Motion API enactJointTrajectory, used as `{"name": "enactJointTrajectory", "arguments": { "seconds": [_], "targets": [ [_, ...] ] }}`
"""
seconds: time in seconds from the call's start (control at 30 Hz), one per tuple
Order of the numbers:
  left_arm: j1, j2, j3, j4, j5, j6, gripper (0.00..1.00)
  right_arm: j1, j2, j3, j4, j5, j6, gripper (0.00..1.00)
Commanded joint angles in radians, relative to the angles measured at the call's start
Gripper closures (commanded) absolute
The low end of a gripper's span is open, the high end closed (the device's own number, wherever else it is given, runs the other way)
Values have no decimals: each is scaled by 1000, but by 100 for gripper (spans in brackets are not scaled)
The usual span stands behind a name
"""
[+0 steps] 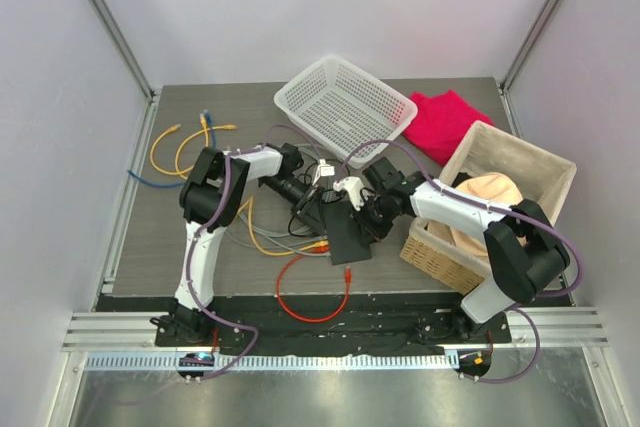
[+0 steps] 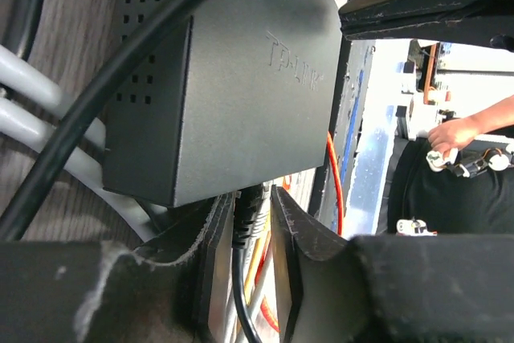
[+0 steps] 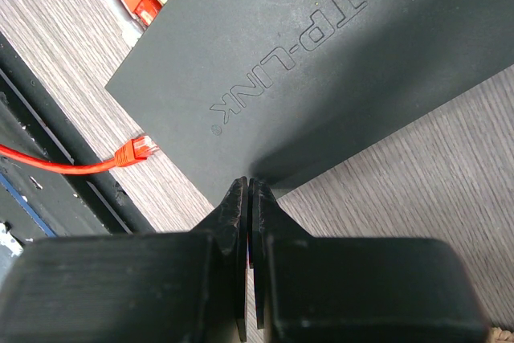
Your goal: Pull the plug from the switch port
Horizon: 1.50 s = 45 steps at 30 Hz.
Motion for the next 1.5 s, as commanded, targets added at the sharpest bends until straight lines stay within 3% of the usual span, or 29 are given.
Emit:
{"name": "enactJointTrajectory", "arguments": {
  "seconds": [0.0, 0.1, 0.3, 0.37, 0.43, 0.57, 0.8, 1.0, 1.27, 1.47],
  "targets": [
    [2, 3, 16, 2, -19, -36, 72, 3, 5, 24, 28, -1, 12, 99],
    [1, -13, -1, 101, -73, -193, 76, 4, 6, 28, 28, -3, 17, 98],
    [-7, -22, -7, 177, -106, -328, 82, 15, 16, 50, 31, 4, 17, 99],
    [-13, -30, -12, 181, -116, -342, 97, 17, 14, 65, 33, 0, 15, 99],
    [-13, -34, -16, 177, -119, -342, 100, 17, 2, 88, 36, -13, 26, 99],
    [-13, -16, 8, 110, -145, -270, 100, 20, 3, 106, 48, -47, 58, 99],
    [-6, 70, 116, -127, -162, -106, 100, 30, 83, 42, 91, 109, 24, 99],
    [5, 72, 105, -211, -194, -34, 100, 30, 95, -4, 100, 149, 21, 99],
    [51, -40, 33, -204, -249, 24, 100, 30, 68, -44, 109, 134, 34, 99],
    [86, -178, 140, -342, -320, 120, 100, 30, 42, -50, 109, 151, 17, 99]
  ]
}}
